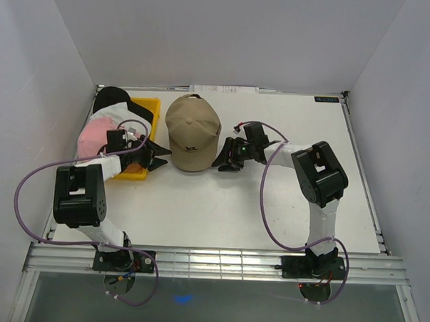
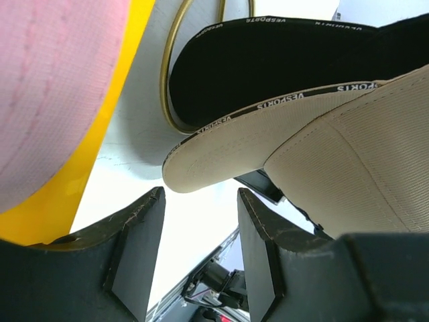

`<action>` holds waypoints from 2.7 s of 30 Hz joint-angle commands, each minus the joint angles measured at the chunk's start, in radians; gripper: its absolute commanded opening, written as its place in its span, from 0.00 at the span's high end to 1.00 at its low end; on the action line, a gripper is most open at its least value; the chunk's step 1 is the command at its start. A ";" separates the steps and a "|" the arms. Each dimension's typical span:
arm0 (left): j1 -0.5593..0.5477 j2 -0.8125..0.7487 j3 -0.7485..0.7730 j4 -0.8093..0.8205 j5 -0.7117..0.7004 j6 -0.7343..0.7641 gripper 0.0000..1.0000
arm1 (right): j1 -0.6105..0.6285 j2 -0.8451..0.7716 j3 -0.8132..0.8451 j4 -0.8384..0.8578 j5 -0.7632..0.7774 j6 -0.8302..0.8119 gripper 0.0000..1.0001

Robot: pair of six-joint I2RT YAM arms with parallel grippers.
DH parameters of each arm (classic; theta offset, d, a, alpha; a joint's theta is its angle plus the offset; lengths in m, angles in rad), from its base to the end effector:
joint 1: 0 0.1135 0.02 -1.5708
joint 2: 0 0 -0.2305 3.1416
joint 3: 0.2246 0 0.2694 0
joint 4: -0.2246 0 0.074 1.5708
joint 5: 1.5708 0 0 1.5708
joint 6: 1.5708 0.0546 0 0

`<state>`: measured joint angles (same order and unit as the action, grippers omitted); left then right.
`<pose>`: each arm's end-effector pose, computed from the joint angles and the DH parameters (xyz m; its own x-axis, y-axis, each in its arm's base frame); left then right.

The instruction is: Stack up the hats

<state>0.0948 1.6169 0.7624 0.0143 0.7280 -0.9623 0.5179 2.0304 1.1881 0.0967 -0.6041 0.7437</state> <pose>0.3269 -0.0054 0.0996 -0.7285 -0.6845 0.0251 -0.3961 0.3910 -0.8308 0.3576 0.2394 0.0834 -0.9551 0.0971 -0.2798 -0.1676 0.6016 0.7810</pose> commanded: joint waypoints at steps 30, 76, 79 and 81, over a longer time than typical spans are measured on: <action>0.014 -0.532 0.369 -0.651 -0.534 0.143 0.40 | -0.012 -0.295 -0.104 -0.163 0.058 -0.135 0.38; 0.209 -0.095 0.557 -0.810 -0.987 0.017 0.71 | -0.070 -0.481 -0.308 -0.215 0.030 -0.316 0.35; 0.209 -0.121 0.561 -0.810 -0.967 0.027 0.87 | -0.070 -0.490 -0.305 -0.219 0.033 -0.311 0.36; 0.209 -0.143 0.569 -0.818 -0.957 0.039 0.97 | -0.070 -0.492 -0.300 -0.226 0.038 -0.310 0.36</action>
<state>0.2993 1.5356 1.2915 -0.8005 -0.2451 -0.9436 0.4526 1.5677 0.8822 -0.1478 -0.5568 0.4381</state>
